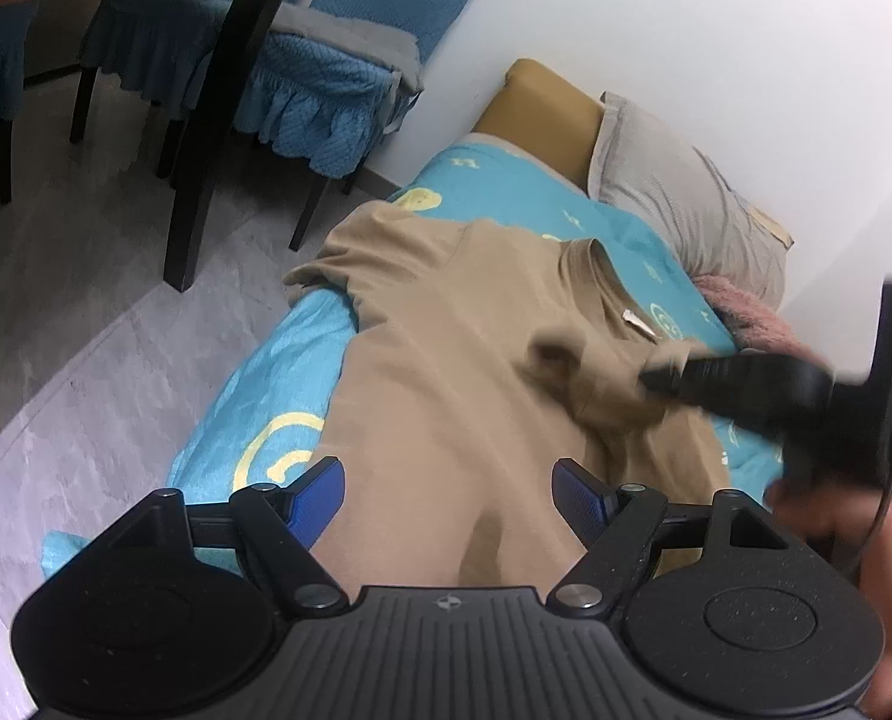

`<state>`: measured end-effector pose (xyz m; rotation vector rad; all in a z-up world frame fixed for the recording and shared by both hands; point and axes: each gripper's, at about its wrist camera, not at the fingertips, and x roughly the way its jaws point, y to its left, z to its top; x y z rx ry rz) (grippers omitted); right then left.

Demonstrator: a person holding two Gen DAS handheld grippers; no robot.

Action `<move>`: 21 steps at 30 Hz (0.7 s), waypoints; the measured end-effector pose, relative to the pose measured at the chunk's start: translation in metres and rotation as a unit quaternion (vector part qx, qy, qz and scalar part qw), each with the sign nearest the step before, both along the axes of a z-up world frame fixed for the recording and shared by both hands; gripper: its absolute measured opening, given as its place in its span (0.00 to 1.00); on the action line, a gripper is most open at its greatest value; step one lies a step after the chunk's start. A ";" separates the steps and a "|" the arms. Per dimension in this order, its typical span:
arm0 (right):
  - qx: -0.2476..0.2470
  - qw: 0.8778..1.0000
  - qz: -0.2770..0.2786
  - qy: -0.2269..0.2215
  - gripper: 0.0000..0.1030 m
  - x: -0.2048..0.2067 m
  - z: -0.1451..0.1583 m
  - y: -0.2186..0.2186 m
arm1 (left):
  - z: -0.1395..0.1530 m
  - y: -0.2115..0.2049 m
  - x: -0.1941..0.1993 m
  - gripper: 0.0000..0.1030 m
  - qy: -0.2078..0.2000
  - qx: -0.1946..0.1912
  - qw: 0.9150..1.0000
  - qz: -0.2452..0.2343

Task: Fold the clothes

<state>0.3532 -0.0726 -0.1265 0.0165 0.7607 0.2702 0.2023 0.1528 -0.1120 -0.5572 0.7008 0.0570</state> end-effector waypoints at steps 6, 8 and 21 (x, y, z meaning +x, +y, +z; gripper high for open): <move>0.042 0.997 -0.007 0.062 0.18 -0.028 -0.005 -0.033 | 0.005 -0.003 -0.003 0.76 -0.012 0.015 1.000 -0.006; 0.060 0.996 -0.004 0.062 0.51 -0.050 0.005 -0.047 | 0.007 -0.009 -0.005 0.76 -0.017 0.028 0.999 -0.018; 0.149 0.987 -0.060 0.000 0.75 -0.193 0.060 -0.129 | 0.014 -0.059 0.011 0.74 -0.055 0.135 0.983 -0.113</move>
